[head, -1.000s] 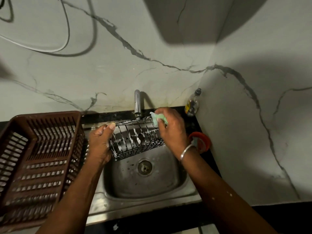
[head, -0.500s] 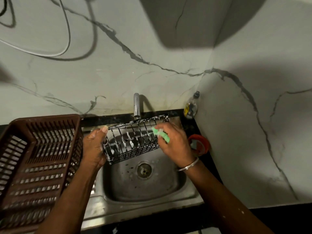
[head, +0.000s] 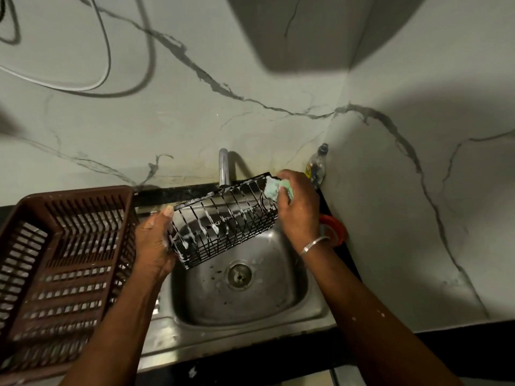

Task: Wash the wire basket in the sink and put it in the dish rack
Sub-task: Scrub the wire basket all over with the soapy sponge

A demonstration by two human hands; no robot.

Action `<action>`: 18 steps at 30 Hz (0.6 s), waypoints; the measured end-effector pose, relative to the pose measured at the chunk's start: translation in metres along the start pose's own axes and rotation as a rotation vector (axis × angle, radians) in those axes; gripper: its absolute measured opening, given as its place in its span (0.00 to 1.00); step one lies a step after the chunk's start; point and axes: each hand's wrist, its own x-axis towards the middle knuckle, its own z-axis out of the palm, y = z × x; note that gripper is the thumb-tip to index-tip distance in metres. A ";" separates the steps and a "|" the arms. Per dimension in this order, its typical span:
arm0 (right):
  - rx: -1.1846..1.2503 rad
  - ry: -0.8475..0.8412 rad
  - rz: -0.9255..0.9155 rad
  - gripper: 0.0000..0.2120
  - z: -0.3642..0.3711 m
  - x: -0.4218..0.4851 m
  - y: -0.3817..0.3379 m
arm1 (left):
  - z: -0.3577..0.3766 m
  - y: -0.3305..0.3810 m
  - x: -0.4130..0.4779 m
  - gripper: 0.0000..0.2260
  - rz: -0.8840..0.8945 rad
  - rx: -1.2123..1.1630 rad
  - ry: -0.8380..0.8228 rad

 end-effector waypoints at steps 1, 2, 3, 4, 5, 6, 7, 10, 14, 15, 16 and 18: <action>0.008 -0.024 -0.030 0.14 -0.001 -0.001 -0.003 | 0.001 0.000 0.000 0.18 -0.012 -0.009 0.016; 0.016 -0.055 -0.068 0.15 -0.002 -0.006 -0.003 | 0.002 0.000 0.001 0.22 -0.033 -0.017 0.027; 0.024 -0.063 -0.097 0.15 -0.005 -0.011 -0.002 | 0.003 0.001 0.001 0.27 -0.064 -0.028 0.034; 0.033 -0.038 -0.099 0.14 -0.006 -0.015 0.000 | 0.005 0.003 0.001 0.30 -0.090 -0.051 0.052; 0.041 0.018 -0.066 0.13 -0.005 -0.016 0.001 | 0.006 0.005 -0.001 0.34 -0.122 -0.062 0.069; 0.045 0.081 -0.010 0.12 -0.003 -0.015 0.000 | 0.009 0.005 -0.003 0.37 -0.155 -0.072 0.073; 0.051 0.115 0.026 0.12 0.001 -0.016 -0.005 | 0.012 0.004 -0.006 0.40 -0.192 -0.081 0.059; 0.080 0.000 -0.098 0.13 0.012 -0.026 -0.032 | 0.022 0.002 -0.016 0.29 -0.284 -0.063 0.060; 0.153 0.027 0.049 0.18 0.018 -0.024 -0.033 | 0.027 0.002 -0.021 0.23 -0.315 -0.057 0.034; 0.182 0.026 0.107 0.19 0.020 -0.023 -0.034 | 0.028 0.004 -0.023 0.27 -0.318 -0.035 -0.004; 0.213 0.005 0.116 0.19 0.024 -0.023 -0.036 | 0.027 0.005 -0.023 0.29 -0.313 0.013 -0.054; 0.280 -0.041 0.092 0.18 0.031 -0.025 -0.038 | 0.028 0.004 -0.023 0.23 -0.312 0.097 -0.136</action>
